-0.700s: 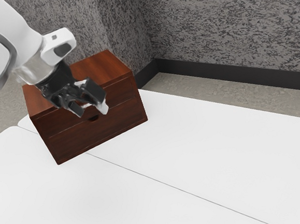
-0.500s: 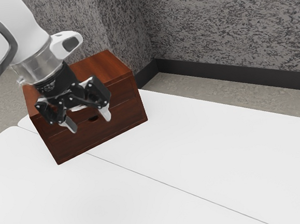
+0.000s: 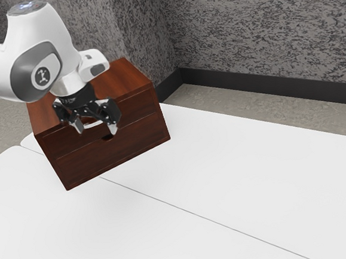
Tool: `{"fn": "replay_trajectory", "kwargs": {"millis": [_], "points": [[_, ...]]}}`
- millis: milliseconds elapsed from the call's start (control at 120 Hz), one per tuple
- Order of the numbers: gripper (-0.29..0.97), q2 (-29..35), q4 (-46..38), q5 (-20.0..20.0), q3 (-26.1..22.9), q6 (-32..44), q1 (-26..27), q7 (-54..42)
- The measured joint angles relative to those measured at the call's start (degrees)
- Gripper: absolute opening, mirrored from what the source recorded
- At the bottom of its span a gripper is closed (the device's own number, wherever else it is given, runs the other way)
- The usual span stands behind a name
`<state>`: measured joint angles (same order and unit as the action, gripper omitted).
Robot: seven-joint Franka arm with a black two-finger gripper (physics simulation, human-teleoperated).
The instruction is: Pull the drawer handle with one arm to open the drawer
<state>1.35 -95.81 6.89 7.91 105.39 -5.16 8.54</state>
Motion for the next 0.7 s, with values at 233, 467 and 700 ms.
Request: {"fn": "replay_trajectory", "kwargs": {"millis": [233, 467, 700], "points": [[0.68, -1.17, 0.38, 0.61, -2.55, 5.38, -3.45, -14.6], [0.68, -2.83, 0.06, 0.19, -3.41, 8.21, -4.15, -25.3], [0.68, -5.88, 0.86, 0.0, -3.65, 9.79, -4.44, -32.84]]}}
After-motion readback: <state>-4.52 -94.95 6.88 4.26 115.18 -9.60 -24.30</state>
